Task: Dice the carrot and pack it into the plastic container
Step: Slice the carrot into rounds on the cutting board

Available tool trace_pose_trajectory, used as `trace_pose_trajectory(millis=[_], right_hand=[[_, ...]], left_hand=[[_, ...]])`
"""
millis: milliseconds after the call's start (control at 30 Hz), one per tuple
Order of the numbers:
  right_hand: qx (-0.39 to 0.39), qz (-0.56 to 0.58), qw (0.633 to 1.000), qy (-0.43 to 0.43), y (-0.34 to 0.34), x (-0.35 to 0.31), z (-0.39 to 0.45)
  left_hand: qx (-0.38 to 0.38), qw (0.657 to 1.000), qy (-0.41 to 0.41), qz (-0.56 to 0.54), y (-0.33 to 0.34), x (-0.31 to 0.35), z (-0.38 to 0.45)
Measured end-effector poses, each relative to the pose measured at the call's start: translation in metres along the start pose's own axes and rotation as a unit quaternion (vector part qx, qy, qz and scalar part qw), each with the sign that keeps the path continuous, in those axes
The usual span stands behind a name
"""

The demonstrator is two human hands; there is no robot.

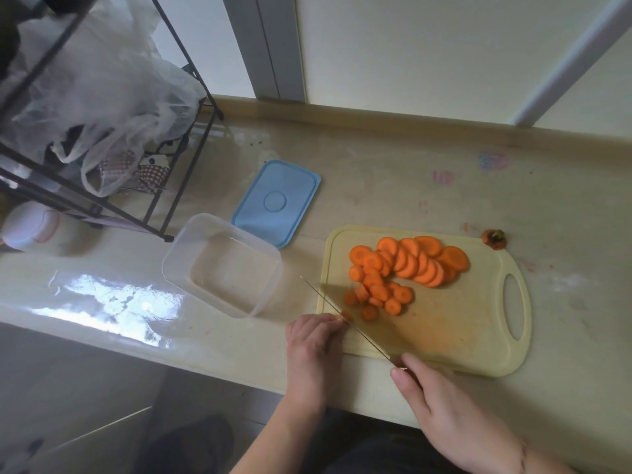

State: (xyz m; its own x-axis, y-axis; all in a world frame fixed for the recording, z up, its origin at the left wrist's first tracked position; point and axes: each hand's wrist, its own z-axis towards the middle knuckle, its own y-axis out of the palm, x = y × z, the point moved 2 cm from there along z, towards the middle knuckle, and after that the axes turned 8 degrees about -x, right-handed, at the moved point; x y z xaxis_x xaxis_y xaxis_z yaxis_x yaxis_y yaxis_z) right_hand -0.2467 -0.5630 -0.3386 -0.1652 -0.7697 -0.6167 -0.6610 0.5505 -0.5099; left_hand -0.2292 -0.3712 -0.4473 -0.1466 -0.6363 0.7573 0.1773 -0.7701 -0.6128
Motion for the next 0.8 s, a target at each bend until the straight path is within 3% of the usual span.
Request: trace_pose_trajectory(millis=[233,600,800], right_hand=[[0.013,0.015,0.999,-0.029,0.004,-0.005,0.009],[0.012,0.098,0.994,0.047,-0.008,-0.001,0.013],[0.024,0.156,0.987,0.035,-0.008,-0.006,0.02]], left_hand=[[-0.022,0.999,-0.016,0.024,-0.001,0.004,0.002],[-0.058,0.992,-0.011,0.115,-0.002,0.011,0.021],[-0.113,0.984,-0.018,0.137,-0.004,0.011,0.038]])
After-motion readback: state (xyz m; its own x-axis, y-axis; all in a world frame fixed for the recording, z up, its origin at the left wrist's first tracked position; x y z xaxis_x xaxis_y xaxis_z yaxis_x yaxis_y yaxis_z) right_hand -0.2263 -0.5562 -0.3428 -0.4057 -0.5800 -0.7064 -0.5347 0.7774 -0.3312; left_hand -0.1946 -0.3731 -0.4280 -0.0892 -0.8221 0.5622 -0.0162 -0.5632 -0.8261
